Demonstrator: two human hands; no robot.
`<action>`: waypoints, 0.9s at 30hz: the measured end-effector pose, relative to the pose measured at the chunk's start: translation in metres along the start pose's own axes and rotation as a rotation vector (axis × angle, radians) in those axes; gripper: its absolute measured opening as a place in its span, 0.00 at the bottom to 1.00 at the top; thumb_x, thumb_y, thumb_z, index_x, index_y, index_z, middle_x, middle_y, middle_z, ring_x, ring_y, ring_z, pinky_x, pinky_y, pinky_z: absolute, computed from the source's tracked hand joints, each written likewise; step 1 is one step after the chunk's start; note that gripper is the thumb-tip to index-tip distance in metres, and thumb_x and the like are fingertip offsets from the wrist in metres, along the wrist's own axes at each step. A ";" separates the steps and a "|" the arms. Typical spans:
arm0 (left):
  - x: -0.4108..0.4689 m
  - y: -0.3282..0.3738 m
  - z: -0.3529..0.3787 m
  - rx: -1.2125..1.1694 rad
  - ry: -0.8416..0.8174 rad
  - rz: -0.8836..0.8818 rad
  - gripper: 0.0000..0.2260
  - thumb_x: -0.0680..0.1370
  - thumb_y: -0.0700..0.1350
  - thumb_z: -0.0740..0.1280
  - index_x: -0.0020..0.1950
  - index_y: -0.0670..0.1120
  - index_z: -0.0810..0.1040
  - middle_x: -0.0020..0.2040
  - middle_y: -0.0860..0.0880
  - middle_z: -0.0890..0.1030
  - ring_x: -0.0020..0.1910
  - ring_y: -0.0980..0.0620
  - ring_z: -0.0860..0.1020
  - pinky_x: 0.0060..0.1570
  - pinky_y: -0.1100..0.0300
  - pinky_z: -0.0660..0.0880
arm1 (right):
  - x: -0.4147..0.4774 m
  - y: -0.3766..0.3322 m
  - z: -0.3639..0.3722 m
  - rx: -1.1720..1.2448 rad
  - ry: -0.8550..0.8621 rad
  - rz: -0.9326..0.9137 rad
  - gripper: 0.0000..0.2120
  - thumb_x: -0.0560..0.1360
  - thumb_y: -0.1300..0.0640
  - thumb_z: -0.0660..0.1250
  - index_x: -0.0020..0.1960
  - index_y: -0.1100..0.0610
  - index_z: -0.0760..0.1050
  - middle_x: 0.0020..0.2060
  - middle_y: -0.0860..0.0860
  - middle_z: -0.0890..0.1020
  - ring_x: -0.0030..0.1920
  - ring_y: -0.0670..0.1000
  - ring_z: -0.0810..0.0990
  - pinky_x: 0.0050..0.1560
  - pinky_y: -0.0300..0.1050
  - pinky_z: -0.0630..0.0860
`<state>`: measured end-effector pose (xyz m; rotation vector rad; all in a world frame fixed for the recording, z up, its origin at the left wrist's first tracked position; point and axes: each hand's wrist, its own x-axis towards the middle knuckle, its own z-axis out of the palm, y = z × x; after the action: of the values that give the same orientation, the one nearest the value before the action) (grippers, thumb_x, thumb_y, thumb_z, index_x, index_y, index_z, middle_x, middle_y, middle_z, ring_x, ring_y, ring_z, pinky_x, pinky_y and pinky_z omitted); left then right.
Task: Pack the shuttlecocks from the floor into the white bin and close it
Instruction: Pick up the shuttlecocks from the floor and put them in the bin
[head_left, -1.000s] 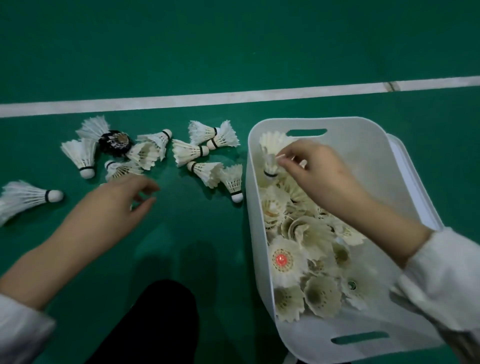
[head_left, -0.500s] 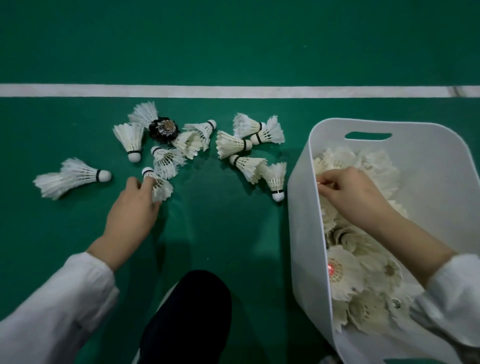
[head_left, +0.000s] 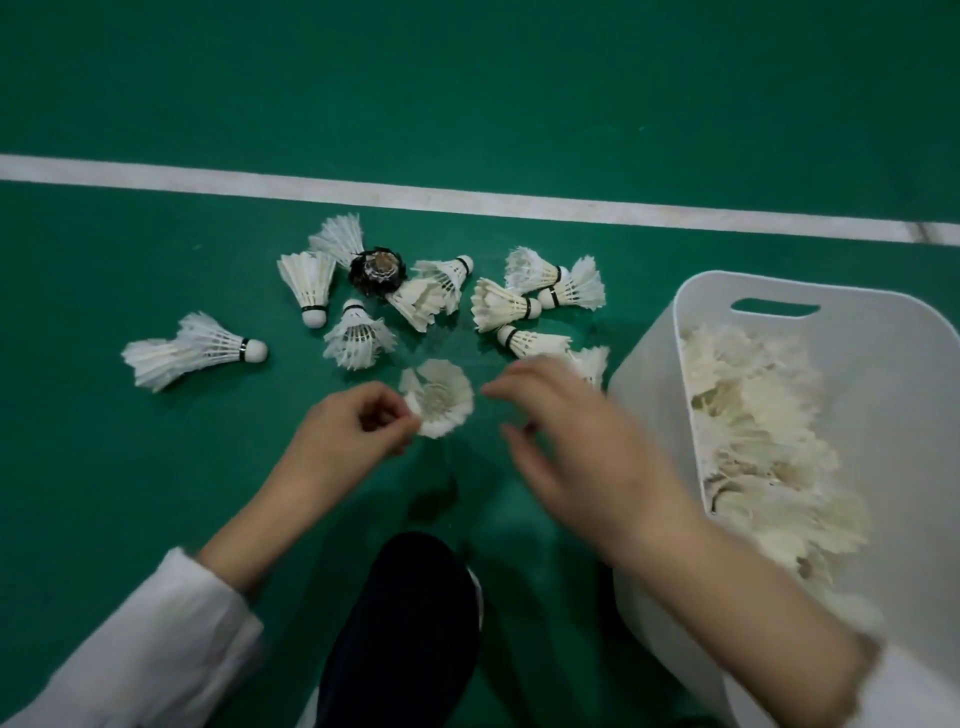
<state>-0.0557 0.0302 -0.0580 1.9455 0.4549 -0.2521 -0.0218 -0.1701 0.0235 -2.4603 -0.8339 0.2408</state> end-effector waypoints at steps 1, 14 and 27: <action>-0.002 0.003 0.003 -0.098 -0.036 -0.019 0.05 0.72 0.37 0.70 0.38 0.43 0.77 0.28 0.50 0.80 0.28 0.56 0.77 0.33 0.66 0.74 | 0.006 -0.005 0.018 0.023 -0.120 0.030 0.17 0.74 0.60 0.62 0.63 0.57 0.72 0.62 0.53 0.73 0.59 0.55 0.75 0.57 0.49 0.73; 0.041 -0.092 -0.150 0.369 0.726 -0.206 0.19 0.75 0.47 0.67 0.61 0.38 0.71 0.59 0.37 0.72 0.59 0.40 0.71 0.62 0.53 0.66 | 0.053 0.026 0.101 -0.005 -0.206 0.253 0.07 0.76 0.60 0.62 0.49 0.59 0.79 0.47 0.55 0.80 0.52 0.57 0.75 0.50 0.48 0.71; 0.043 -0.096 -0.098 -0.185 0.610 -0.175 0.05 0.77 0.39 0.64 0.42 0.44 0.74 0.36 0.50 0.75 0.27 0.65 0.75 0.33 0.67 0.77 | 0.055 0.032 0.102 -0.019 -0.238 0.293 0.10 0.77 0.57 0.62 0.53 0.56 0.80 0.49 0.53 0.80 0.54 0.55 0.75 0.53 0.47 0.72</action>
<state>-0.0605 0.1619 -0.1142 1.7773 1.0108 0.2792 0.0056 -0.1147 -0.0803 -2.6004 -0.5657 0.6437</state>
